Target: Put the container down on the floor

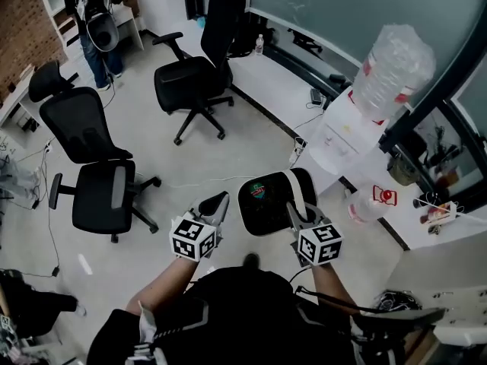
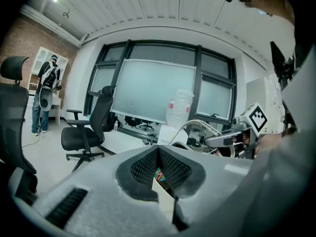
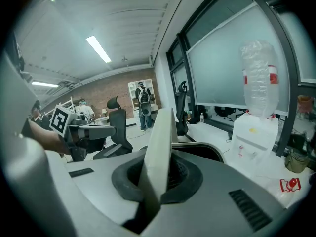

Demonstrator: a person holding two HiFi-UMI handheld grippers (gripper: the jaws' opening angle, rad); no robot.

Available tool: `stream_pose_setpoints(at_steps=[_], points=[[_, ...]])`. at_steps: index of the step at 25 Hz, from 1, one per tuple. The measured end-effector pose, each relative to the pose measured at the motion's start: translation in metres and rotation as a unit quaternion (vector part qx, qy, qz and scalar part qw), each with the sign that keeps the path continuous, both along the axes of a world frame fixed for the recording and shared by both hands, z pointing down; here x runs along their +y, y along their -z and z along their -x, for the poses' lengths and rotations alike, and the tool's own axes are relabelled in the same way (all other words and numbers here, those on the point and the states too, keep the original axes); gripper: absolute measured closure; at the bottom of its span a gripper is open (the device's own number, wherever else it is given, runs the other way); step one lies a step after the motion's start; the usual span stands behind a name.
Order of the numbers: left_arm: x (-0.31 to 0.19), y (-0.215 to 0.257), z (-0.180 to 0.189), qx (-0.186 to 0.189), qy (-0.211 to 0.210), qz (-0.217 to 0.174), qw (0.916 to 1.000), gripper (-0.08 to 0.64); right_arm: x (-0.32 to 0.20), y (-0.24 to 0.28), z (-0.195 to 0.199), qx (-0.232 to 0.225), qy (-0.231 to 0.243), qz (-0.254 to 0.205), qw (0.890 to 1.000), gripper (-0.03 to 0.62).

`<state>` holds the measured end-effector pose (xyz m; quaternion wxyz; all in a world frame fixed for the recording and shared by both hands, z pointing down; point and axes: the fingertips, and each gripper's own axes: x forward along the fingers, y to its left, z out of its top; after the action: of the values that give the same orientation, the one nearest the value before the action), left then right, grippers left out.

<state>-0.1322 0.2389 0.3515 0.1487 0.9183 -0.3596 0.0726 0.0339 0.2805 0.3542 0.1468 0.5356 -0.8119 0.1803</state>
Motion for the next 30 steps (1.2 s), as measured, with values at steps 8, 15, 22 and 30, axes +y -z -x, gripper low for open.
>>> stream_pose_setpoints(at_steps=[8, 15, 22, 30], points=[[-0.039, -0.001, -0.05, -0.016, 0.01, 0.001, 0.9998, 0.554, -0.036, -0.007, -0.048, 0.0, 0.018, 0.001, 1.0, 0.584], [-0.056, -0.002, -0.068, -0.021, 0.006, 0.005, 0.9998, 0.554, -0.057, -0.009, -0.067, -0.001, 0.019, 0.0, 1.0, 0.584], [-0.082, -0.011, -0.08, -0.01, -0.007, 0.011, 0.9999, 0.554, -0.084, -0.016, -0.074, 0.007, 0.009, 0.008, 1.0, 0.584], [-0.144, -0.013, -0.08, 0.006, -0.034, 0.007, 0.9994, 0.554, -0.13, -0.018, -0.068, 0.02, -0.019, 0.014, 1.0, 0.584]])
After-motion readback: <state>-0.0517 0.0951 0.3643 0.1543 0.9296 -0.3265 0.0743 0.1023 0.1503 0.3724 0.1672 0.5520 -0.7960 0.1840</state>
